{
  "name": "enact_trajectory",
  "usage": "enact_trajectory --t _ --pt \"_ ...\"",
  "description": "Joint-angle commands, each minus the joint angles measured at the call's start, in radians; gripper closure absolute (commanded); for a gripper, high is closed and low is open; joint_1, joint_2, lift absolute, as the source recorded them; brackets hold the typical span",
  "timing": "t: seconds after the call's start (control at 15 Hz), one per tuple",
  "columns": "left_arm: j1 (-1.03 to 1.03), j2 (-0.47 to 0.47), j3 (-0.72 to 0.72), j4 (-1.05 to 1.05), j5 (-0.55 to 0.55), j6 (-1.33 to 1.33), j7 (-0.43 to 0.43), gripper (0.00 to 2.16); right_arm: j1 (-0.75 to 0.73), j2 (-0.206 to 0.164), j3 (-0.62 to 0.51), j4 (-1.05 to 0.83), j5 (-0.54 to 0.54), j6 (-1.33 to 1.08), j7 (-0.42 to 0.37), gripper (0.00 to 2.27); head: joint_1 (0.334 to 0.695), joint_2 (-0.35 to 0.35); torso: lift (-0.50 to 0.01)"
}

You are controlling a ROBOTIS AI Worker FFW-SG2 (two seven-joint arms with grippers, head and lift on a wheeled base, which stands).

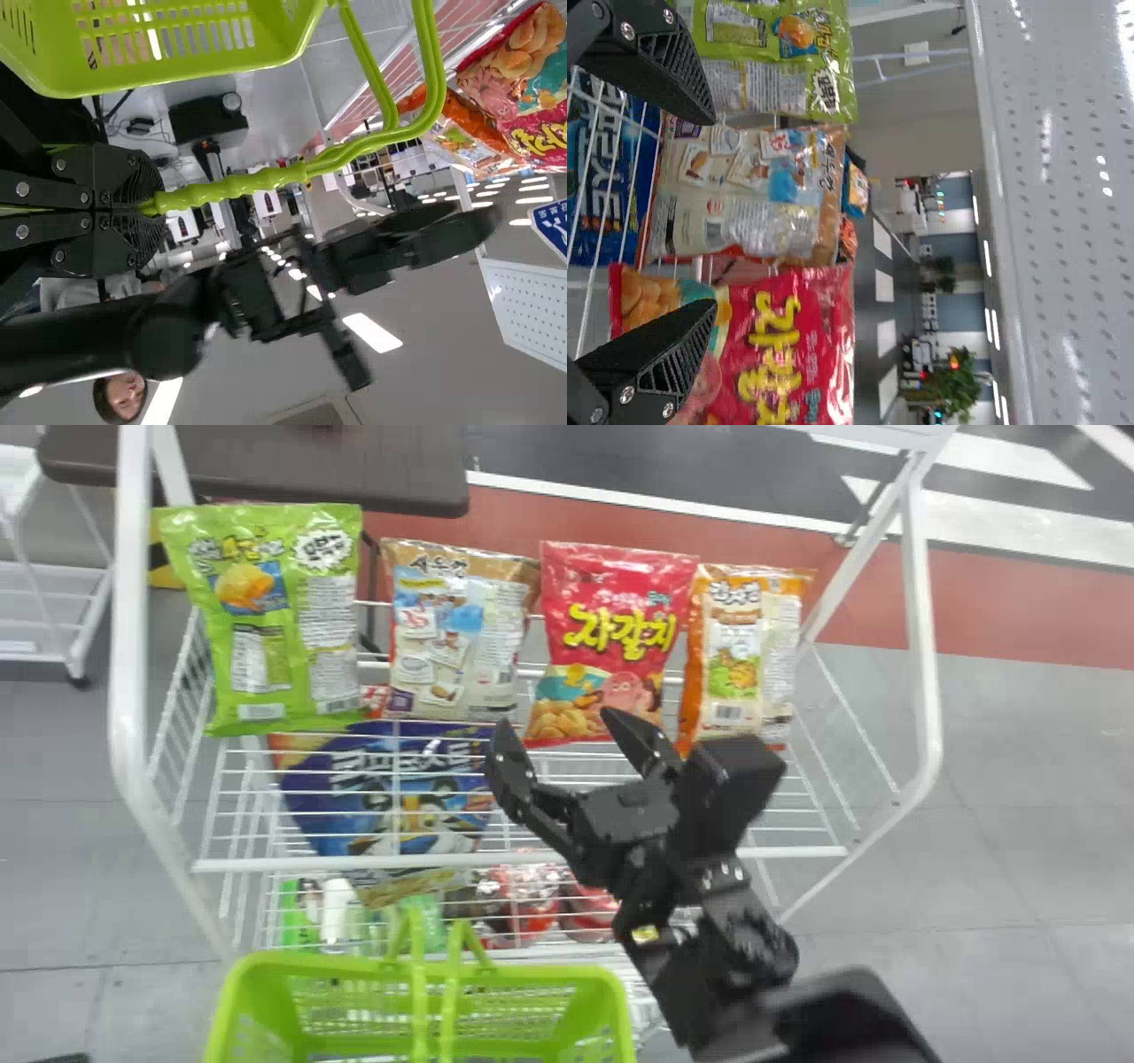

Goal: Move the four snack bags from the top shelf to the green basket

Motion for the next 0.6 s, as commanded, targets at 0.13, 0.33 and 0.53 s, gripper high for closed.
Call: enact_trajectory --t 0.13,0.33,0.53 --pt "-0.017 0.011 -0.002 0.035 0.003 0.001 -0.008 1.36 -0.285 0.019 0.147 0.217 0.006 0.111 -0.003 0.09 0.695 -0.068 0.0" --pt "-0.035 0.025 -0.002 0.054 0.014 -0.002 -0.012 1.36 -0.426 0.019 0.219 0.395 0.003 0.114 -0.023 0.09 0.695 0.029 0.0" --pt "-0.04 0.042 0.01 0.067 0.039 -0.002 -0.022 1.36 -0.544 0.019 0.255 0.559 -0.002 0.105 -0.037 0.09 0.695 0.098 0.0"
